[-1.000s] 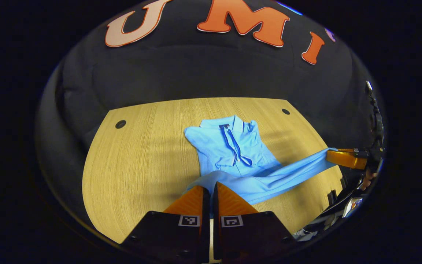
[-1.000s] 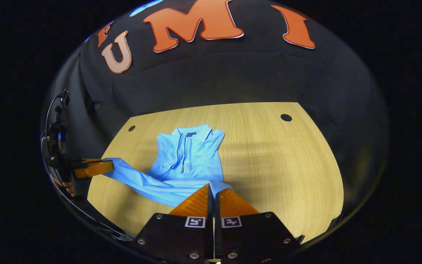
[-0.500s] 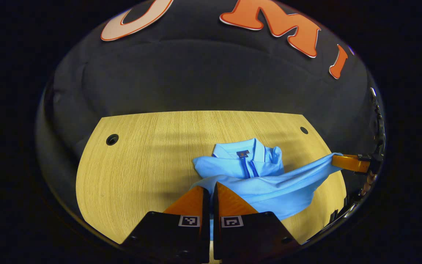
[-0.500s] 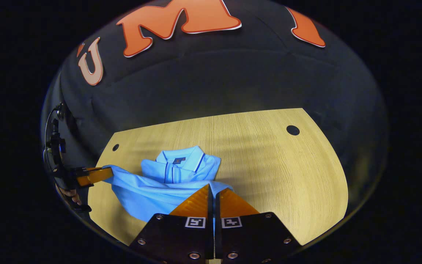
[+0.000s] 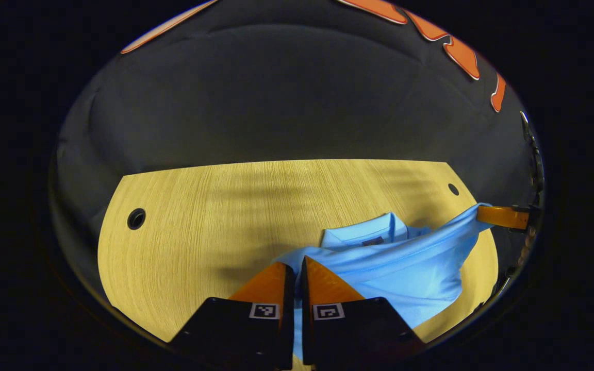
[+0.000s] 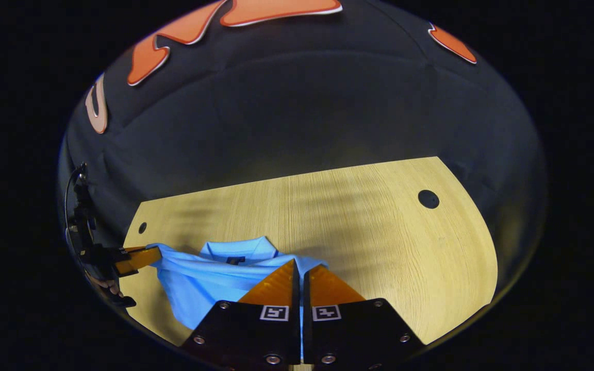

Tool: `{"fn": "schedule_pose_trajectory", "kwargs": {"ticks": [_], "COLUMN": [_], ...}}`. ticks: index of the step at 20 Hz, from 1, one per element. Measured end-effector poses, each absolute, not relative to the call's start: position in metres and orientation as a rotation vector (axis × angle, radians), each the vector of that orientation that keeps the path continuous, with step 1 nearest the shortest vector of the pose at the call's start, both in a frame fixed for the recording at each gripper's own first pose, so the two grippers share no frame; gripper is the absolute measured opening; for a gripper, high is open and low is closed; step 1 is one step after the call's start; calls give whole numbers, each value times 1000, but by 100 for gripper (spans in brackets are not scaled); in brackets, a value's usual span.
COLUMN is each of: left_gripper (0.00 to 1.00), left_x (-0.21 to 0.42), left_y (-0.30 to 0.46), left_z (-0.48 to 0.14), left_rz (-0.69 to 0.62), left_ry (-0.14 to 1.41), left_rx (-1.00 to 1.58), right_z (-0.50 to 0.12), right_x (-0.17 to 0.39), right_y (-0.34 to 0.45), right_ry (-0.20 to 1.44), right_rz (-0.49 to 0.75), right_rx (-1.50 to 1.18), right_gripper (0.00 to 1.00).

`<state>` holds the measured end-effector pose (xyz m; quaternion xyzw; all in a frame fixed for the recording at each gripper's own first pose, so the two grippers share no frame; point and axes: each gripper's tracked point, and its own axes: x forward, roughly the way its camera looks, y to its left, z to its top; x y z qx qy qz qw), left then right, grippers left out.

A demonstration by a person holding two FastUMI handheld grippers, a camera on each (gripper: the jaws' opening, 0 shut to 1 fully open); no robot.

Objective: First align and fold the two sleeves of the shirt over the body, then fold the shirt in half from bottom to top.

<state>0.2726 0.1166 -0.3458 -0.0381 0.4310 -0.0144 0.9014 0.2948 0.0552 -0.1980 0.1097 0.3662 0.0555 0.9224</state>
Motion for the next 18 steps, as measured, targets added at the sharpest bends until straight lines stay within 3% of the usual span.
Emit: {"fn": "schedule_pose_trajectory", "kwargs": {"ticks": [2,3,6,7,8,10,18], "left_gripper": [17,33,83,84,89,99,99], "left_x": [276,274,262,257,250,237,178], "left_y": [115,110,105,104,103,102,70], "left_z": [-347,-345,-333,-323,-314,-291,-201], "left_rz": [-37,-43,-20,-16,-10,4,34], "left_ry": [889,895,892,883,866,822,617], "left_rx": [-74,-80,-100,-110,-114,-92,-16], "right_z": [-208,-207,-191,-185,-178,-162,-86], "right_x": [288,288,280,275,268,253,188], "right_y": [54,48,48,50,50,46,32], "right_ry": [787,778,715,699,681,645,447], "right_rz": [95,77,84,95,98,104,161], "right_rx": [208,178,150,156,158,149,41], "right_gripper": [10,17,71,75,89,97,97]}}
